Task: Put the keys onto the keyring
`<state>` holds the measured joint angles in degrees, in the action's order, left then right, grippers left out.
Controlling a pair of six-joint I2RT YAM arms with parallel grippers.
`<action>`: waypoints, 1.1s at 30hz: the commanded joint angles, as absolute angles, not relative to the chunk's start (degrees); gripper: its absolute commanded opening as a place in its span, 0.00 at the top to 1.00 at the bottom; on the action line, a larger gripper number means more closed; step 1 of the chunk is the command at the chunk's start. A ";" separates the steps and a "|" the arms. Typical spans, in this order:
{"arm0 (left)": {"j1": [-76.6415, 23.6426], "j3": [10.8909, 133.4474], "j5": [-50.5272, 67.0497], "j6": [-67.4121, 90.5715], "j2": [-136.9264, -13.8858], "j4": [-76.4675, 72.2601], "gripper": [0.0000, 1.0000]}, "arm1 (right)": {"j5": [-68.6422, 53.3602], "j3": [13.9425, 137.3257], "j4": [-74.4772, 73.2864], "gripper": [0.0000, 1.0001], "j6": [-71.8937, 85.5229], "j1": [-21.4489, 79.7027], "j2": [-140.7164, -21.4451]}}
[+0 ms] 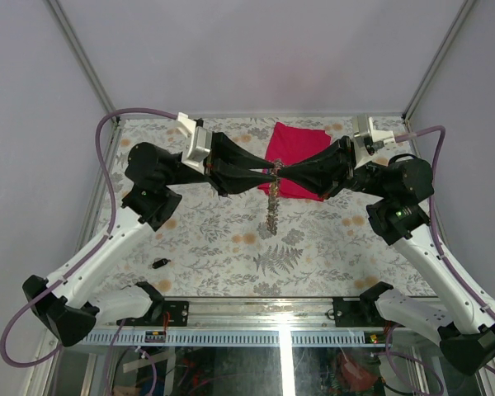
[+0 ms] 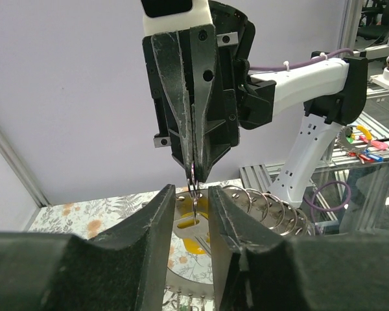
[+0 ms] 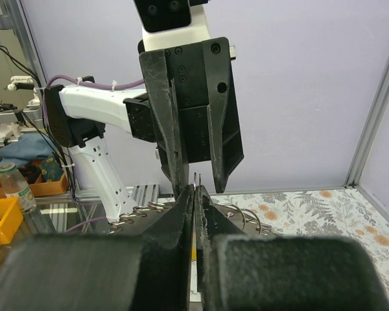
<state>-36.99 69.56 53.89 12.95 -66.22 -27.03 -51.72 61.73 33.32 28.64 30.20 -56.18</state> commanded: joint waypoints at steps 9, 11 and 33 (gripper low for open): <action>-37.89 70.88 54.76 12.73 -66.97 -28.63 0.93 | -51.06 62.43 38.84 1.00 28.14 29.95 -54.06; -37.96 71.13 54.83 12.16 -66.99 -27.65 1.00 | -51.06 62.32 38.85 1.00 28.12 29.97 -53.97; -40.15 105.02 42.96 -31.41 -76.89 50.35 1.00 | -55.56 77.49 -10.33 0.66 -1.88 29.94 -57.80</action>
<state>-38.17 98.63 50.57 -23.07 -75.44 35.70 -54.76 75.09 -3.22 2.81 29.98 -56.12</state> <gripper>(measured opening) 0.020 0.337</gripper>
